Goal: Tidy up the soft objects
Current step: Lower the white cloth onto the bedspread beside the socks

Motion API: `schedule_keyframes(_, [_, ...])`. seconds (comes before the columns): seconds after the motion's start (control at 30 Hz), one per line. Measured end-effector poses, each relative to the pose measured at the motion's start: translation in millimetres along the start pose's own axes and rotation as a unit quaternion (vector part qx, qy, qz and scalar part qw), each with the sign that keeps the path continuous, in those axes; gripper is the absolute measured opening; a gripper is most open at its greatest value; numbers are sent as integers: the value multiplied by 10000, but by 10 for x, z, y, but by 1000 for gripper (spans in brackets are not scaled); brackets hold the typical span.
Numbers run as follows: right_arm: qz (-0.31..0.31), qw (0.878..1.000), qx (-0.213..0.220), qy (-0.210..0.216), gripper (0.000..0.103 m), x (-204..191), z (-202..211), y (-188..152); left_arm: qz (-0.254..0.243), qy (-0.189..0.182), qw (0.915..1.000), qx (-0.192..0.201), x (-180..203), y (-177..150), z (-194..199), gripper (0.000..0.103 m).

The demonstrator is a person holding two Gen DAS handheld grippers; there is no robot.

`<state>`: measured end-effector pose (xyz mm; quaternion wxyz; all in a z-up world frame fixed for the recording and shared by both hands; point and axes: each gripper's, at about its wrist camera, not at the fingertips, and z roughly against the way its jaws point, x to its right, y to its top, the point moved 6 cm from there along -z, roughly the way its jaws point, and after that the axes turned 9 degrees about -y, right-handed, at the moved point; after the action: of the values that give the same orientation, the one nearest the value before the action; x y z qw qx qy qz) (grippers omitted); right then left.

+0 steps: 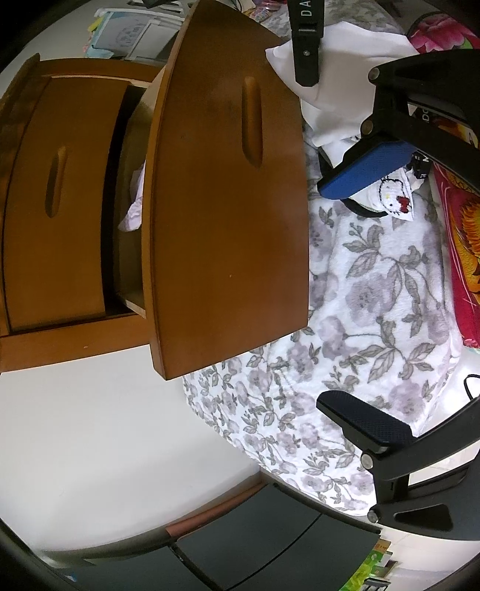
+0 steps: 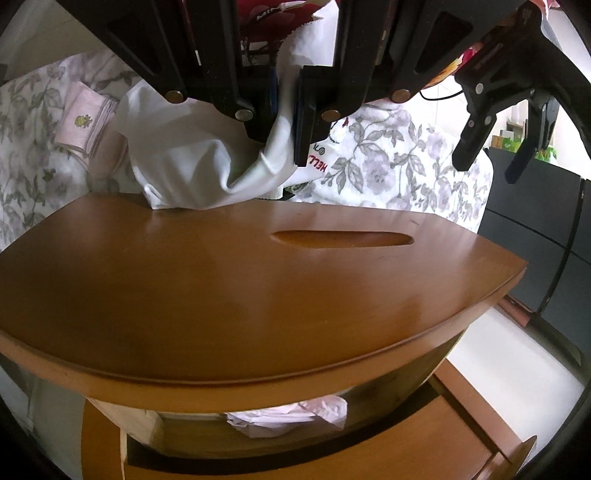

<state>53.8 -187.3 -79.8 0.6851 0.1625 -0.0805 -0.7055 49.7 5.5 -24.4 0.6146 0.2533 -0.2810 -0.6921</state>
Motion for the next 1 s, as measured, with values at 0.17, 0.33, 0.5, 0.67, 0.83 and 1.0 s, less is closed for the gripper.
schedule_keyframes(0.17, [-29, 10000, 4, -27, 10, -6, -36, 0, -26, 13, 10000, -59, 1, -13, -25, 103])
schedule_keyframes(0.33, [-176, 9998, -34, -67, 11, 48, -17, -6, -42, 21, 9999, -136, 11, -19, -56, 103])
schedule_keyframes(0.5, [-151, 9999, -29, -68, 13, 59, 48, -13, -63, 25, 9999, -150, 21, -21, -64, 103])
schedule_keyframes(0.67, [-112, 9999, -28, -113, 18, 56, 139, -42, -58, 21, 9998, -165, 29, -26, -76, 103])
schedule_keyframes(0.83, [-39, 9996, 68, -264, 33, 43, 251, -79, -55, 17, 9999, -163, 26, -30, -77, 103])
schedule_keyframes(1.0, [-21, 9993, 216, -299, 37, 48, 427, -72, -55, 17, 9999, -161, 26, -27, -77, 103])
